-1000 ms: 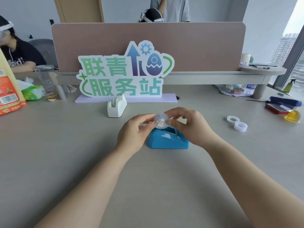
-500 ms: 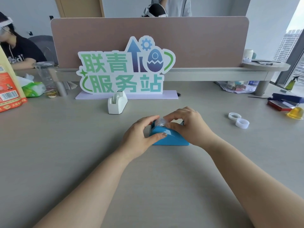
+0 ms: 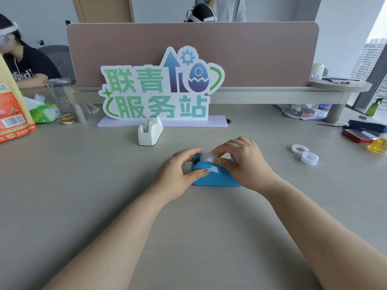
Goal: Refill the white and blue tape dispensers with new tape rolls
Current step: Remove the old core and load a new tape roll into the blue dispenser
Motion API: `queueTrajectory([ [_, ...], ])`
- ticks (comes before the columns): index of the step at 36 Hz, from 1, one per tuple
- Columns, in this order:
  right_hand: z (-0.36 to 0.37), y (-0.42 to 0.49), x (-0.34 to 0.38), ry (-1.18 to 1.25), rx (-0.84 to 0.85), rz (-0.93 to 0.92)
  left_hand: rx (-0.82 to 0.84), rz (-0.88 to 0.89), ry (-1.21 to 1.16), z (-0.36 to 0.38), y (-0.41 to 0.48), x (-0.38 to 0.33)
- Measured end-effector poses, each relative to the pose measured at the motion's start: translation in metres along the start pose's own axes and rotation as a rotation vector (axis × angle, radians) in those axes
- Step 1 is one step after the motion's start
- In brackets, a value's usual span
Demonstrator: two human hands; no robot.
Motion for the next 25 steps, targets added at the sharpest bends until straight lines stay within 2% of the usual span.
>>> queueTrajectory([
  [6, 0.0, -0.003, -0.001, -0.008, -0.032, 0.025, 0.006, 0.041, 0.018, -0.001, -0.002, -0.005],
  [12, -0.001, -0.012, -0.006, 0.1, -0.051, 0.125, 0.068, 0.162, 0.103, 0.004, -0.009, -0.018],
  [18, -0.003, -0.018, -0.015, 0.207, -0.044, 0.224, 0.028, 0.112, 0.021, -0.001, -0.011, -0.013],
  [25, 0.0, -0.018, -0.016, 0.208, -0.035, 0.25, 0.023, 0.096, -0.014, -0.001, -0.011, -0.013],
])
Point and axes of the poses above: each hand's wrist, its own y-axis towards the middle knuckle, its own z-axis out of the palm, x = y × z, the point moved 7 cm from there along y, towards the middle knuckle, and after that the axes turned 7 degrees about -y, right-handed, at the moved point
